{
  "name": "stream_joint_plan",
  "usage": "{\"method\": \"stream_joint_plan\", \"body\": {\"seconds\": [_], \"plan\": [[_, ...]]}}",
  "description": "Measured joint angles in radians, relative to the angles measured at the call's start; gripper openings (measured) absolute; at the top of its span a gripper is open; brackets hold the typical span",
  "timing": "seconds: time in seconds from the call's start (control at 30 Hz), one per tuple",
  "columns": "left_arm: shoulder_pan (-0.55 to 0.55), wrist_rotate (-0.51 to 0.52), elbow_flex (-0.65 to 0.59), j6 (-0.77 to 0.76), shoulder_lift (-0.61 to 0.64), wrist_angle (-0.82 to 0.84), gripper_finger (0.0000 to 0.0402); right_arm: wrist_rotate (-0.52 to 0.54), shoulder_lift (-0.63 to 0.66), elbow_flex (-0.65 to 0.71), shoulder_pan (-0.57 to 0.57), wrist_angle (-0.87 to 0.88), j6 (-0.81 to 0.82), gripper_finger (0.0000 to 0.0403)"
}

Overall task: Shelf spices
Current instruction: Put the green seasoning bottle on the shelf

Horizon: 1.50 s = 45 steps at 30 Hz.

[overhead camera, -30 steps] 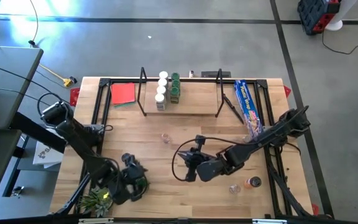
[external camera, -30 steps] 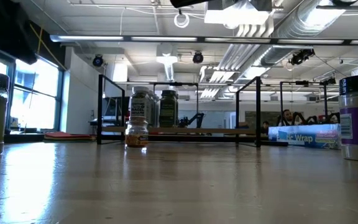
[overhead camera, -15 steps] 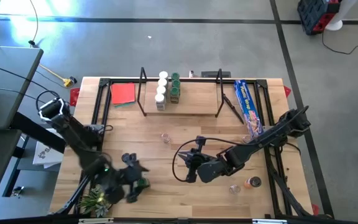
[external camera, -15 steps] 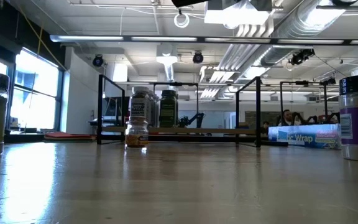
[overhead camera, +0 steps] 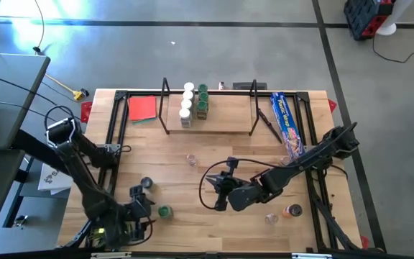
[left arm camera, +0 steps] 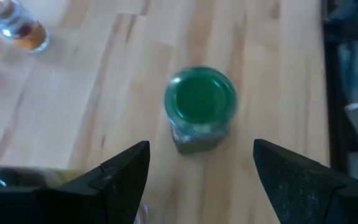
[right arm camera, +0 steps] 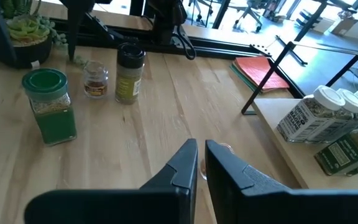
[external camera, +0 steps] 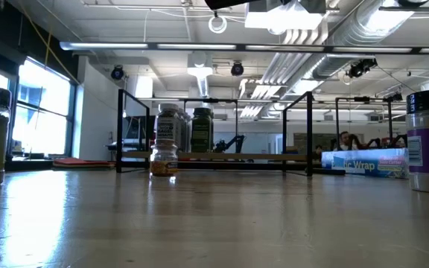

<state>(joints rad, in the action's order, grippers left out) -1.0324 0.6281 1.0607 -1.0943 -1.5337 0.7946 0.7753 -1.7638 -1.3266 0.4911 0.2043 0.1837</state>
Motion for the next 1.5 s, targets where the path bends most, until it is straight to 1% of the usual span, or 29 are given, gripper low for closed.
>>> {"method": "stream_joint_plan", "body": {"seconds": [0.13, 0.43, 0.57, 0.67, 0.77, 0.9, 0.93, 1.0, 1.1, 1.17, 1.27, 1.4, 1.5], "plan": [[0.02, 0.03, 0.0, 0.008, -0.04, -0.027, 0.0282, 0.0, 0.0, 0.0, 0.0, 0.002, 0.0, 0.0025], [0.065, 0.046, 0.0, 0.057, -0.102, -0.108, 0.0282, 0.0, 0.0, 0.0, 0.002, 0.003, 0.001, 0.0025], [0.086, 0.015, 0.0, 0.074, -0.115, -0.128, 0.0282, 0.0, 0.0, 0.0, 0.003, 0.005, 0.003, 0.0025], [0.095, 0.012, 0.0, 0.103, -0.115, -0.166, 0.028, 0.0, 0.0, 0.0, 0.003, 0.005, 0.003, 0.0025], [0.109, -0.013, 0.0, 0.131, -0.115, -0.175, 0.0259, 0.0, 0.0, 0.0, 0.003, 0.006, 0.003, 0.0025], [0.136, -0.072, 0.0, 0.17, -0.114, -0.176, 0.02, 0.0, 0.0, 0.0, 0.009, 0.007, 0.002, 0.0025], [0.144, -0.077, 0.001, 0.187, -0.114, -0.178, 0.0194, 0.0, 0.0, 0.0, 0.013, 0.009, 0.002, 0.0025], [0.164, -0.099, 0.004, 0.228, -0.113, -0.179, 0.0194, 0.0, 0.0, 0.0, 0.018, 0.01, 0.0, 0.0025], [0.208, -0.142, 0.026, 0.315, -0.114, -0.168, 0.0194, 0.0, 0.0, 0.0, 0.028, 0.017, 0.0, 0.0025], [0.242, -0.15, 0.055, 0.398, -0.116, -0.162, 0.0194, 0.014, 0.0, 0.0, 0.04, 0.031, 0.002, 0.0025], [0.313, -0.152, 0.12, 0.569, -0.103, -0.16, 0.0194, 0.094, 0.013, 0.0, 0.072, 0.076, 0.012, 0.0025], [0.461, -0.152, 0.217, 0.842, -0.09, -0.165, 0.0194, 0.235, 0.065, 0.0, 0.128, 0.172, 0.081, 0.0025], [0.601, -0.198, 0.293, 1.046, -0.087, -0.17, 0.0194, 0.276, 0.103, 0.0, 0.165, 0.248, 0.154, 0.0025]]}}
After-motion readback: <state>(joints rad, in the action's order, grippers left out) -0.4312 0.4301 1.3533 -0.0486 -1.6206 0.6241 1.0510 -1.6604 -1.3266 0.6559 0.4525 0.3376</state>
